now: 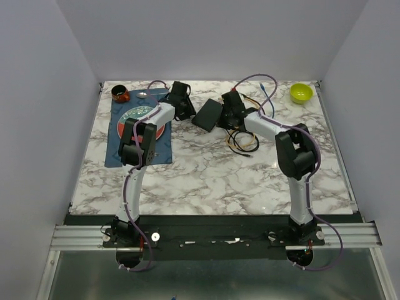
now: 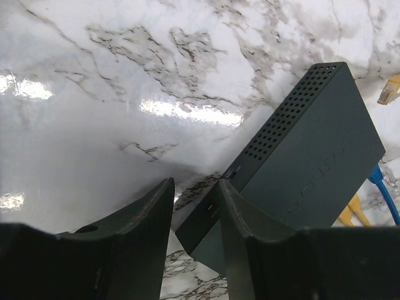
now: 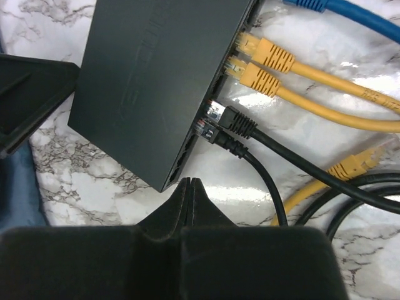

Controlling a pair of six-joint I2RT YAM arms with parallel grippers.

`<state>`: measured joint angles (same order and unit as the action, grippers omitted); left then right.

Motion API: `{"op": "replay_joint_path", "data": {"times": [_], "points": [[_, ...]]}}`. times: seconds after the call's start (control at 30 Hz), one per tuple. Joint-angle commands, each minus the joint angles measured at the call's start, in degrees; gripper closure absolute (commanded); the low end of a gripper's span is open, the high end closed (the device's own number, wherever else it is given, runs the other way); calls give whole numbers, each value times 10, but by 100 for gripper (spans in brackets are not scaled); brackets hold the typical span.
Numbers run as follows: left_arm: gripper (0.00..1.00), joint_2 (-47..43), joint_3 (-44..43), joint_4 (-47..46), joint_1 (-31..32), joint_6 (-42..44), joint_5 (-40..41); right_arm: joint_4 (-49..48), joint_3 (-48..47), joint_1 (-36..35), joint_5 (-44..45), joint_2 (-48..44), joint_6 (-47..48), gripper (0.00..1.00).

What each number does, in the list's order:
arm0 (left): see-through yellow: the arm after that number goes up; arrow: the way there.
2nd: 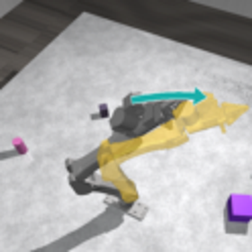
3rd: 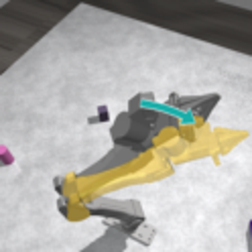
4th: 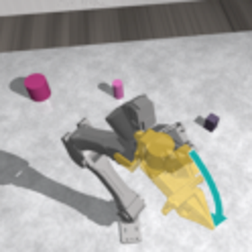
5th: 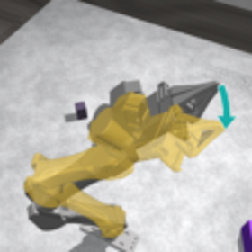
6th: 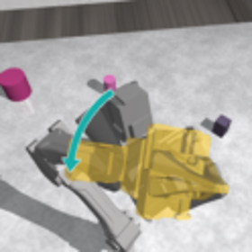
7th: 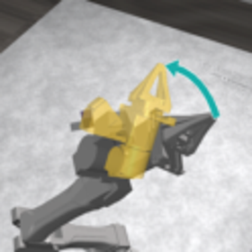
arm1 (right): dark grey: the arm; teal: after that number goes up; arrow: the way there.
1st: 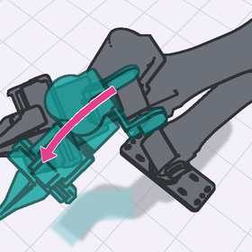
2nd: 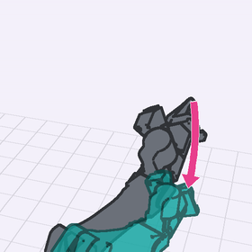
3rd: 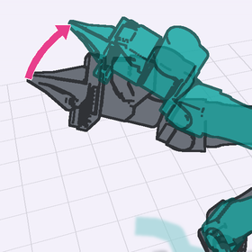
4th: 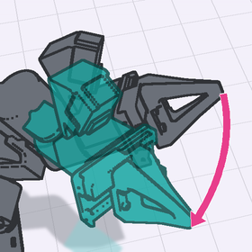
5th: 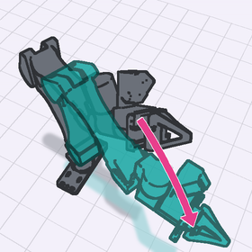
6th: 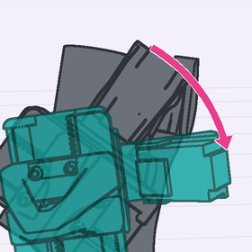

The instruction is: Pull the plug from the switch port

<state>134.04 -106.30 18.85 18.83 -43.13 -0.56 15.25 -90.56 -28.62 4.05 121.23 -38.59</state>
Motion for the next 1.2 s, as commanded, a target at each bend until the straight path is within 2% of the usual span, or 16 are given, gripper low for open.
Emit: {"op": "replay_joint_path", "data": {"times": [0.0,0.17,0.3,0.43,0.8,1.0,1.17], "points": [[53,-19,32,-4,2,-5,-35,27,-27,4,-24,31,-7,99],[50,-77,71,2,-5,-14,38,21,-24,17,41,-7,4,99],[49,-155,164,-45,-7,-55,62,15,-56,63,20,-15,-3,99],[49,-199,205,-60,13,-68,59,18,-101,107,2,15,4,99],[52,-169,247,-61,46,-99,34,64,-190,144,-13,115,15,99],[53,-149,235,-49,46,-100,20,89,-200,145,-38,126,7,99],[53,-118,225,-43,38,-114,-16,95,-171,146,-75,111,3,99]]}}
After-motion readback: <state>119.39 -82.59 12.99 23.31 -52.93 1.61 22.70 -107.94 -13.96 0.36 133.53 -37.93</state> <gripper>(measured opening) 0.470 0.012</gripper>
